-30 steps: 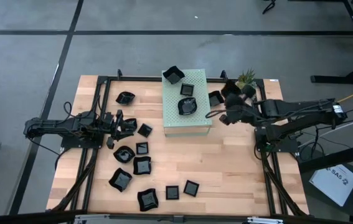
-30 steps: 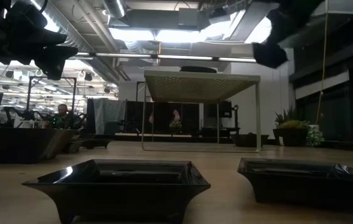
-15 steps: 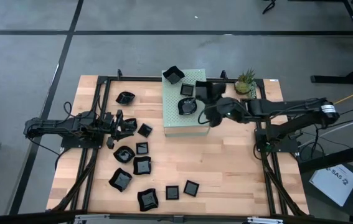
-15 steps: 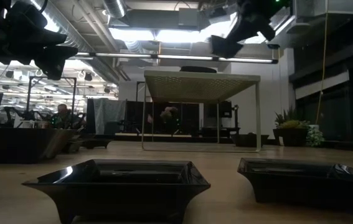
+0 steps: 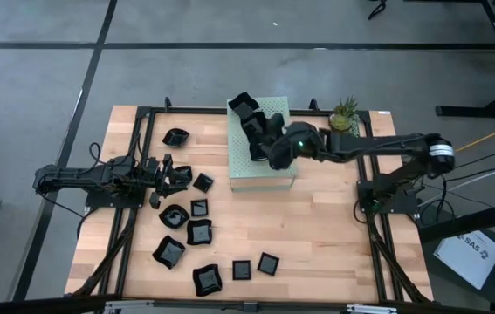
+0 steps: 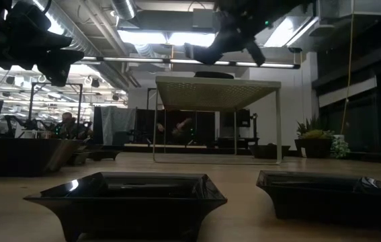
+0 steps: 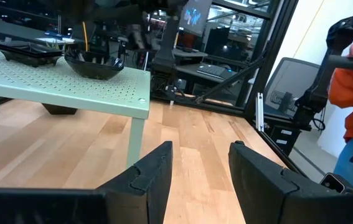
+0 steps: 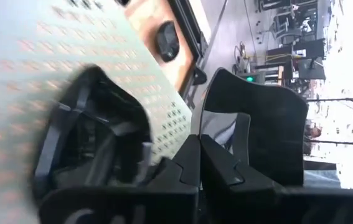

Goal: Pick & Place Mini shaped plates
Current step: Stack the black distorted square plate on top of the black distorted square plates on the shelf

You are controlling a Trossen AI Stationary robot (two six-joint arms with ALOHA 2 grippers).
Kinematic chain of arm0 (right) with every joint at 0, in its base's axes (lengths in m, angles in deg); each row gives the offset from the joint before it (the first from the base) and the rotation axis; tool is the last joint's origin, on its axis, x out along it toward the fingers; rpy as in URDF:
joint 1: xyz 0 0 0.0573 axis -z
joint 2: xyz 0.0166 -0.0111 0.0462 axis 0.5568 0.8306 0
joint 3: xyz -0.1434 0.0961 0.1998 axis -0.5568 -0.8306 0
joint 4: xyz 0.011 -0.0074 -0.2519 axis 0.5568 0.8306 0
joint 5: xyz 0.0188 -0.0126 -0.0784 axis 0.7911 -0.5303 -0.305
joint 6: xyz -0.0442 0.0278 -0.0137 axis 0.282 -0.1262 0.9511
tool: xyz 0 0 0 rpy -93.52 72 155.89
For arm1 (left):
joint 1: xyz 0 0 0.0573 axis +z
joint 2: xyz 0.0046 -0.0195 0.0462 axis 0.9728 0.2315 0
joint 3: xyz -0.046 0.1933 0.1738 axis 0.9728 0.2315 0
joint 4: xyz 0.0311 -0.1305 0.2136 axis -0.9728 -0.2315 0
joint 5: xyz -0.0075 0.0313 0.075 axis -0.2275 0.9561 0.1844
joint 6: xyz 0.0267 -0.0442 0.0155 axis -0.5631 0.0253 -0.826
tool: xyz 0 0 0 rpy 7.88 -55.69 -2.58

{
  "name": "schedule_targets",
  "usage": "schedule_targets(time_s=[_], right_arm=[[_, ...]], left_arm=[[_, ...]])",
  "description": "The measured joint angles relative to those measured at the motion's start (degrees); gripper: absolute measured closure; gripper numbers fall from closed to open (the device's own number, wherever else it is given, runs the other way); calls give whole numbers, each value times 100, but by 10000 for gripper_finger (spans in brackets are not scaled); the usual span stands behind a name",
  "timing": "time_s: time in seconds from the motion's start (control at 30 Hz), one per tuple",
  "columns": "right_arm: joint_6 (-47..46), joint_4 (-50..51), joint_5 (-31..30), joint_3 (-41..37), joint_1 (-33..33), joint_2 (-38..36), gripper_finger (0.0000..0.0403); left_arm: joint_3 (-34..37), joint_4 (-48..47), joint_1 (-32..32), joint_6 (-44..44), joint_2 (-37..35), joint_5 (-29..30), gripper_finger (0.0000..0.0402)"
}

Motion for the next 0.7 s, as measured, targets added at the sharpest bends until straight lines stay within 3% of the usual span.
schedule_targets(time_s=[0.33, 0.7], right_arm=[[200, 111, 663, 982, 649, 747, 400], [479, 178, 1181, 1309, 1273, 1152, 400]], left_arm=[[0, 0, 0, 0, 0, 0, 249], [2, 0, -2, 0, -2, -2, 249]])
